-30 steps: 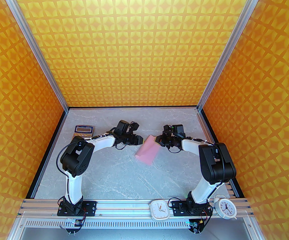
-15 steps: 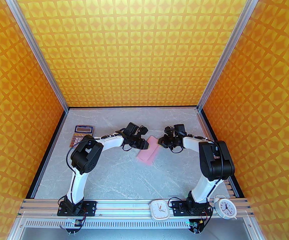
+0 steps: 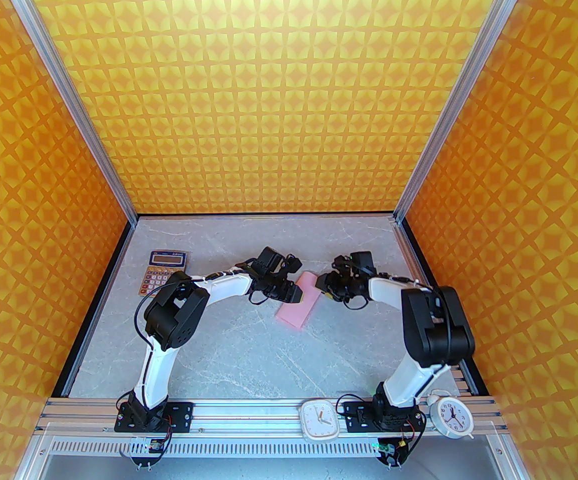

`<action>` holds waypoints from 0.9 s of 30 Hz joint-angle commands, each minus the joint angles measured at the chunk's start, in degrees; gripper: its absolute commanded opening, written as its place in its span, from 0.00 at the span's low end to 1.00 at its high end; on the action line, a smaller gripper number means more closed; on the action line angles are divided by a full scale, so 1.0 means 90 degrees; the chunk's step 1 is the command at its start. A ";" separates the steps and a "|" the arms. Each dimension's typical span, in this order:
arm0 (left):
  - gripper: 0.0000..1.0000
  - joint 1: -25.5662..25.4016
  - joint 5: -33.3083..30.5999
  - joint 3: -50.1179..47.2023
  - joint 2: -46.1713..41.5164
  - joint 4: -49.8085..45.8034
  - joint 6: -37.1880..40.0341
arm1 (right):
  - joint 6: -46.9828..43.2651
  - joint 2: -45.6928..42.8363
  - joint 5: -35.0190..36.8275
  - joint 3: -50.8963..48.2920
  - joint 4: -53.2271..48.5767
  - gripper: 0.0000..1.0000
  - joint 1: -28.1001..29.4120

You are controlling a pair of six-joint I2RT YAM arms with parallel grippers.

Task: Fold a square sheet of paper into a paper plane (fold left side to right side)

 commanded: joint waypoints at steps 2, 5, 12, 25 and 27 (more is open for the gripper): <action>0.25 -0.0025 -0.0097 0.0143 0.0183 0.0091 -0.0074 | 0.0744 -0.0322 0.0361 -0.0503 0.0823 0.44 0.0280; 0.26 -0.0030 -0.0090 0.0158 0.0168 0.0085 -0.0067 | 0.0877 -0.0099 0.0438 -0.0513 0.0990 0.42 0.0422; 0.39 0.0098 -0.0322 0.0261 -0.0087 -0.0197 -0.0006 | 0.0519 0.0243 0.0704 -0.0259 0.0676 0.30 0.0428; 0.56 0.0371 -0.0850 0.0467 -0.0114 -0.0780 0.0438 | 0.0293 0.0441 0.0652 -0.0114 0.0495 0.28 0.0428; 0.55 0.0371 -0.0819 0.0466 -0.0253 -0.0615 0.0424 | 0.0318 0.0436 0.0592 -0.0148 0.0602 0.30 0.0428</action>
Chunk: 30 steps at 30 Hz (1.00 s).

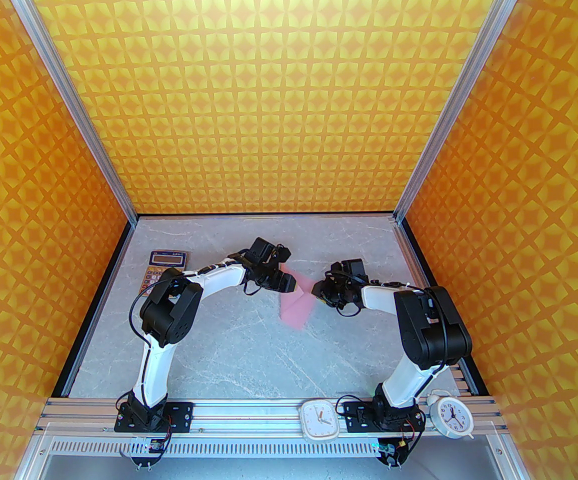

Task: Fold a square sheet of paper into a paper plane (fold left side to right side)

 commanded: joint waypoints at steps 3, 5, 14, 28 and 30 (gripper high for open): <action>0.54 -0.0068 0.0131 0.0033 -0.0183 0.0080 0.0098 | -0.0085 0.0140 -0.0031 0.0094 0.0046 0.33 -0.0016; 0.53 -0.0124 0.0260 0.0033 -0.0111 0.0088 0.0105 | -0.0076 0.0175 -0.0081 0.0148 0.0059 0.33 -0.0013; 0.50 -0.0444 0.0347 -0.0478 -0.0365 0.0252 0.0166 | 0.0401 -0.0228 -0.0590 -0.0014 0.0815 0.40 -0.0030; 0.49 -0.0494 0.0339 -0.0520 -0.0400 0.0358 0.0027 | 0.0659 -0.0301 -0.0815 -0.0121 0.1039 0.43 -0.0060; 0.49 -0.0511 0.0344 -0.0530 -0.0400 0.0354 0.0036 | 0.0648 -0.0233 -0.0817 -0.0101 0.1037 0.43 -0.0060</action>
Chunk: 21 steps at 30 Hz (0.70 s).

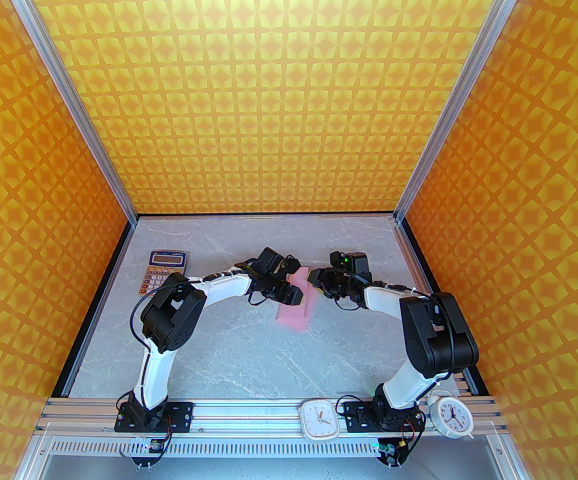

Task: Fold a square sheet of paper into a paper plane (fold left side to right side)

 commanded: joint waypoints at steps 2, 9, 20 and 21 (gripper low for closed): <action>0.49 -0.0035 0.0110 -0.0033 -0.0201 0.0058 0.0018 | 0.0067 0.0269 -0.0148 -0.0017 0.0082 0.41 -0.0038; 0.49 -0.0064 0.0114 -0.0023 -0.0186 0.0044 0.0027 | 0.0145 0.0511 -0.0339 0.0062 0.0309 0.30 -0.0010; 0.50 -0.0018 0.0097 0.0062 -0.0334 -0.0070 0.0047 | 0.0201 0.0716 -0.0493 0.0038 0.0531 0.00 0.0003; 0.50 0.0017 0.0079 0.0084 -0.0380 -0.0111 0.0033 | 0.0185 0.0710 -0.0477 0.0012 0.0524 0.00 0.0003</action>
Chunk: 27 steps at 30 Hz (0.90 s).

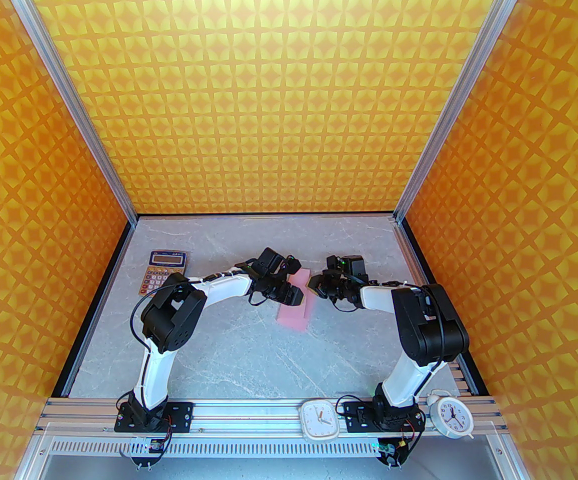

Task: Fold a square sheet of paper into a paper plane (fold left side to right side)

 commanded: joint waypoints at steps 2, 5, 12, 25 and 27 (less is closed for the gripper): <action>0.52 0.0186 0.0060 0.0024 -0.0460 -0.0067 -0.0112 | -0.0121 0.0044 0.0056 -0.0022 -0.0003 0.00 0.0001; 0.57 0.0562 0.0027 -0.0209 -0.0629 0.0173 -0.0501 | -0.0323 -0.0046 0.0222 -0.0019 -0.0288 0.00 -0.0008; 0.65 0.0837 0.0033 -0.0273 -0.0269 0.0181 -0.0996 | -0.0489 -0.0168 0.0379 -0.0002 -0.0530 0.00 -0.0056; 0.63 0.0467 0.0262 0.0166 0.0484 0.0052 -0.0888 | -0.0656 -0.0304 0.0441 -0.0029 -0.0745 0.00 -0.0124; 0.61 0.0419 0.0266 0.0236 0.0562 0.0046 -0.0920 | -0.0686 -0.0321 0.0455 -0.0039 -0.0777 0.00 -0.0135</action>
